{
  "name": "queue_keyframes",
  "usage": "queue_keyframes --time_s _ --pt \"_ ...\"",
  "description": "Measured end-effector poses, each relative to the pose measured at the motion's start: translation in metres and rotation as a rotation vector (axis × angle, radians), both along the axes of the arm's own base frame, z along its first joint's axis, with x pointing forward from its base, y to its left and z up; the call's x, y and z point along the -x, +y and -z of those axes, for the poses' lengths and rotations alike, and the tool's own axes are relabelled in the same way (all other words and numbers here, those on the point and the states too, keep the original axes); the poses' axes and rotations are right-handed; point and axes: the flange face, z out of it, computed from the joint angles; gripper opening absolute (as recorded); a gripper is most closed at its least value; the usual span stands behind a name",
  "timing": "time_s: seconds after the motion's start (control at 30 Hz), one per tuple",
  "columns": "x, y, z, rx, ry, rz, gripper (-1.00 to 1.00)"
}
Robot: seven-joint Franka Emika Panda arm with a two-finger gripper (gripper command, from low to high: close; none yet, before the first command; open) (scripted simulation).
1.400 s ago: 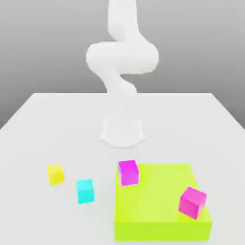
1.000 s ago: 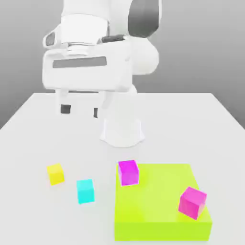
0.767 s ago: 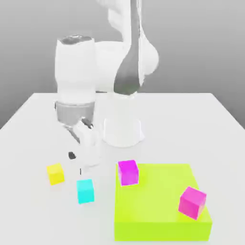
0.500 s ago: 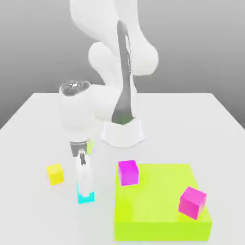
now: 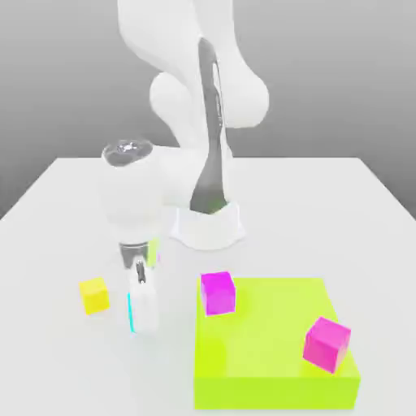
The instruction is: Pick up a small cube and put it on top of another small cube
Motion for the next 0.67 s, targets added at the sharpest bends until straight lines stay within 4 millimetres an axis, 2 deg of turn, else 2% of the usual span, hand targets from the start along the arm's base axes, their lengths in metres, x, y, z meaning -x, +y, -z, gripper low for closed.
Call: queue_keyframes --time_s 0.07,0.1,0.27,0.3,0.37,0.53,0.57,0.67 --pt "0.009 -0.018 -0.014 0.002 0.001 0.043 -1.00" --pt "0.018 -0.036 -0.020 0.003 0.001 0.089 -1.00" --pt "0.065 -0.094 -0.049 0.002 0.001 0.247 -1.00" --pt "0.072 -0.101 -0.050 0.001 0.001 0.270 -1.00" --pt "0.077 -0.107 -0.040 0.000 0.000 0.286 -1.00" --pt "0.078 -0.107 0.001 -0.001 0.000 0.289 -1.00" --pt "0.079 -0.107 0.007 -0.001 0.000 0.289 1.00" --pt "0.079 -0.107 0.007 -0.001 0.000 0.289 1.00"
